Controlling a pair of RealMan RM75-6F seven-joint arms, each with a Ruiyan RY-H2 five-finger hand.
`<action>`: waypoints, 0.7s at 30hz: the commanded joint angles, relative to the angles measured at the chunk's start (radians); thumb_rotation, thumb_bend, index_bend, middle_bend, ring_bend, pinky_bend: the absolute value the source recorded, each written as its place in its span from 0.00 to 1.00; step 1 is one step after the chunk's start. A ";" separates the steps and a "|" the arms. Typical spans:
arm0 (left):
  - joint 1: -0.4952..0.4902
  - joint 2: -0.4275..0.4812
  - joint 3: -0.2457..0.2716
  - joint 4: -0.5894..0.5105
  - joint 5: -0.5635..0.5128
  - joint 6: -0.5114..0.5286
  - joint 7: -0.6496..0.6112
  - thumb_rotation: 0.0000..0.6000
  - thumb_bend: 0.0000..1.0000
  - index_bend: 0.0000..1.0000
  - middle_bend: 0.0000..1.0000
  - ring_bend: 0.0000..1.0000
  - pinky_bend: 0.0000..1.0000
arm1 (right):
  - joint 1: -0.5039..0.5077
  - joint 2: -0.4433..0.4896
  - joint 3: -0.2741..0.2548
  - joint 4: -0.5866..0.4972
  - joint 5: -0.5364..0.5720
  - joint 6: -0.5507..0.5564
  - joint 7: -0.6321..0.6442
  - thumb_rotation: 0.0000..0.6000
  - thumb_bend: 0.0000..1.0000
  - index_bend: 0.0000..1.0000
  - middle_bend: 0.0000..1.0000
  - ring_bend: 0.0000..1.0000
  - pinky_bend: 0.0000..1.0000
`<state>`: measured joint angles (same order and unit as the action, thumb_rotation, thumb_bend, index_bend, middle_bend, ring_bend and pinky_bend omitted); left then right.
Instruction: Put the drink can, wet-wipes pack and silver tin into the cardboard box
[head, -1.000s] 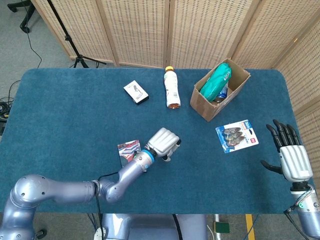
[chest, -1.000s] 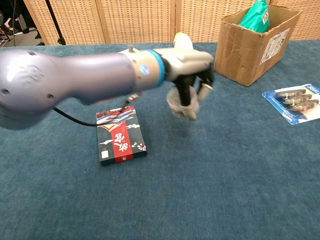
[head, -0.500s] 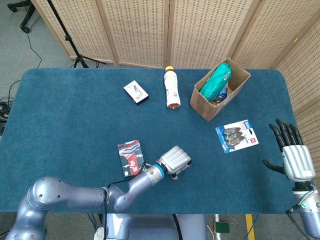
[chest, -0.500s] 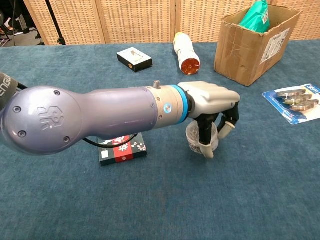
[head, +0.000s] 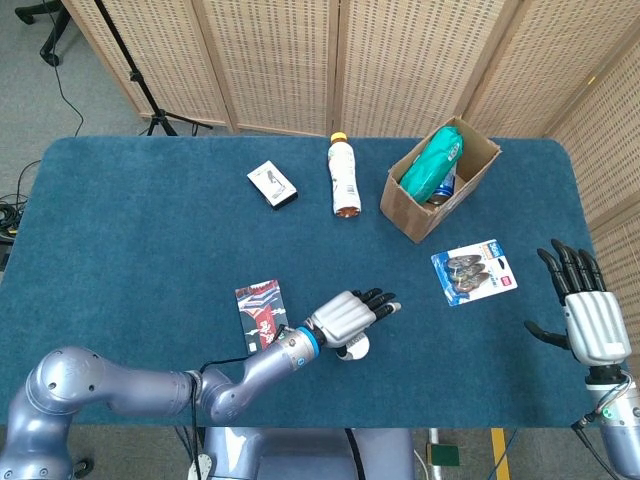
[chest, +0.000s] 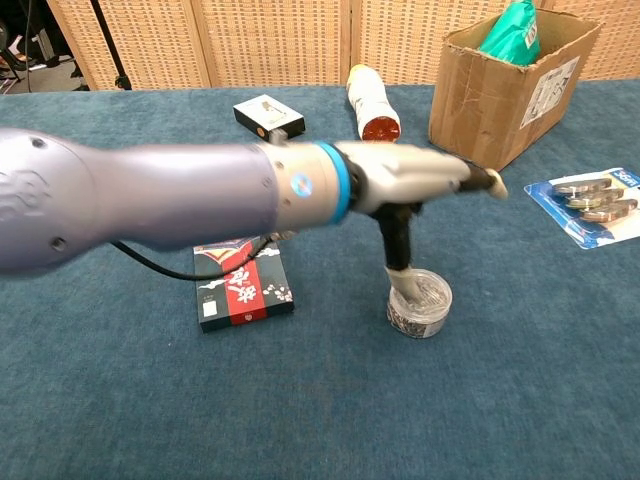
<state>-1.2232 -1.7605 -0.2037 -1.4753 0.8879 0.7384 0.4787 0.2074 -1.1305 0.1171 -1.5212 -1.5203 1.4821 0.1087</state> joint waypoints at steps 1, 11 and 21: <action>0.097 0.147 0.040 -0.120 0.071 0.160 0.028 1.00 0.00 0.00 0.00 0.00 0.24 | -0.001 0.001 -0.002 -0.003 -0.005 0.001 -0.002 1.00 0.00 0.00 0.00 0.00 0.00; 0.384 0.434 0.133 -0.251 0.149 0.477 -0.053 1.00 0.00 0.00 0.00 0.00 0.11 | 0.004 0.000 -0.028 -0.014 -0.050 -0.011 -0.041 1.00 0.00 0.00 0.00 0.00 0.00; 0.686 0.579 0.198 -0.216 0.166 0.715 -0.224 1.00 0.00 0.00 0.00 0.00 0.09 | 0.138 0.011 -0.123 -0.005 -0.334 -0.128 -0.089 1.00 0.00 0.00 0.00 0.00 0.00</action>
<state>-0.6139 -1.2186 -0.0283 -1.6980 1.0493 1.3682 0.2925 0.2970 -1.1243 0.0228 -1.5162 -1.7938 1.4016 0.0514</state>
